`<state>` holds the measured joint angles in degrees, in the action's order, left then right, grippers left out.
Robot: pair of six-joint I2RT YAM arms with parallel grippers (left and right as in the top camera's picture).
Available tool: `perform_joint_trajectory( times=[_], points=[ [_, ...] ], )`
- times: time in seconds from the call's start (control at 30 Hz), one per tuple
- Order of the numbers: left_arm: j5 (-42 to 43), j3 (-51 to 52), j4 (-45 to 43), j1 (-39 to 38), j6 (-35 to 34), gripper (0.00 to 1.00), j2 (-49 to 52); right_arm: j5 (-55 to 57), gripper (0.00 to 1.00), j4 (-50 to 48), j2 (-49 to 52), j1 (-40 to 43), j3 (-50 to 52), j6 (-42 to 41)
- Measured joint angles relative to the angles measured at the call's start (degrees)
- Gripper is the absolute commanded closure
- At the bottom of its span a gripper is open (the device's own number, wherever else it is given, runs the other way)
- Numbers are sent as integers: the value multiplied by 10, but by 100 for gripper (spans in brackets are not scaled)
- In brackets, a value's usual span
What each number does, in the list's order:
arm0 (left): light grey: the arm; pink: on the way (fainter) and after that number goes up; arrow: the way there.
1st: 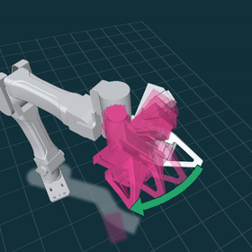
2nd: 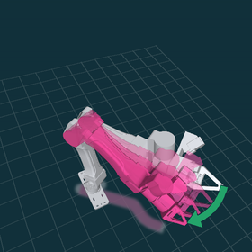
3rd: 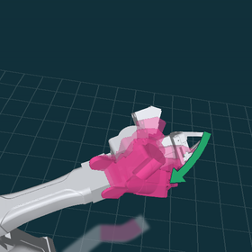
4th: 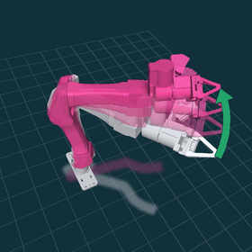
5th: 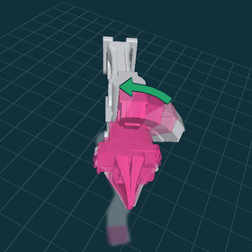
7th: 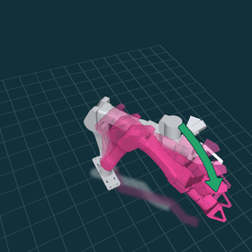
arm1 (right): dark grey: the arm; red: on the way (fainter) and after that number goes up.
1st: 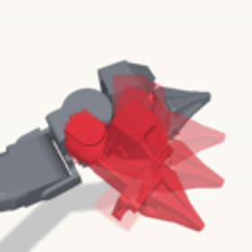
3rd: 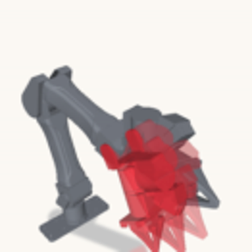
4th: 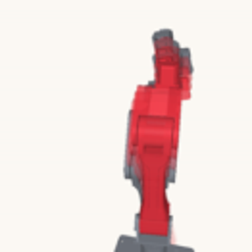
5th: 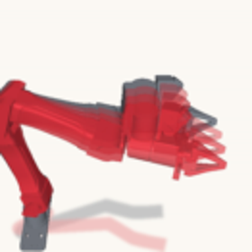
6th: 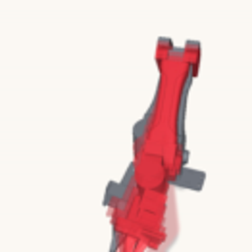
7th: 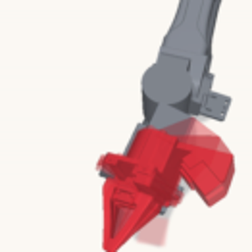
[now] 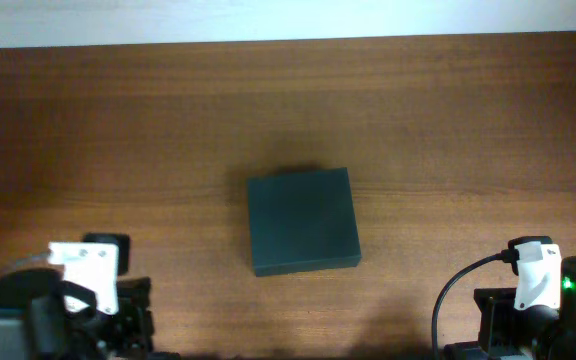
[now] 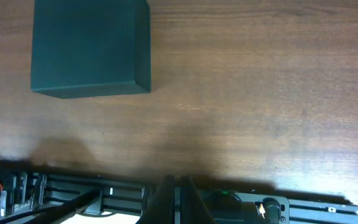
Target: Pack container
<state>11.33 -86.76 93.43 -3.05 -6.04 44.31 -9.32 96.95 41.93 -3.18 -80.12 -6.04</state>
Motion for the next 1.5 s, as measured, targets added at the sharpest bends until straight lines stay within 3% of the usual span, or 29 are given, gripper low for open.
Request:
perform_joint_trajectory(
  times=[0.27,0.43,0.63,0.7,0.73,0.83,0.9,0.93,0.97,1.03,1.1,1.17,1.5],
  points=[
    [20,226,-117,0,-70,98,-175,0,96,-19,0,0,2,0],
    [22,332,-195,0,-94,98,-211,0,96,-56,0,0,2,0],
    [21,433,-330,0,-107,83,-210,38,95,-89,0,0,3,0],
    [22,447,-358,0,-110,72,-209,51,89,-90,0,0,9,1],
    [22,450,-365,0,-111,60,-209,56,83,-92,-1,0,16,1],
    [22,453,-371,0,-112,55,-209,67,64,-95,0,0,45,2],
    [21,453,-371,0,-111,44,-209,70,61,-101,0,0,64,0],
    [21,453,-372,0,-112,28,-209,70,59,-103,0,0,76,-1],
    [21,453,-372,0,-111,2,-209,70,55,-104,0,0,84,0],
    [21,453,-372,0,-111,1,-209,69,37,-107,1,0,92,1],
    [21,453,-372,0,-112,1,-209,67,26,-110,1,0,92,0],
    [21,453,-372,0,-113,1,-209,67,1,-111,0,0,92,-5],
    [21,453,-372,0,-113,1,-209,67,1,-115,0,0,92,-15]
  ],
)
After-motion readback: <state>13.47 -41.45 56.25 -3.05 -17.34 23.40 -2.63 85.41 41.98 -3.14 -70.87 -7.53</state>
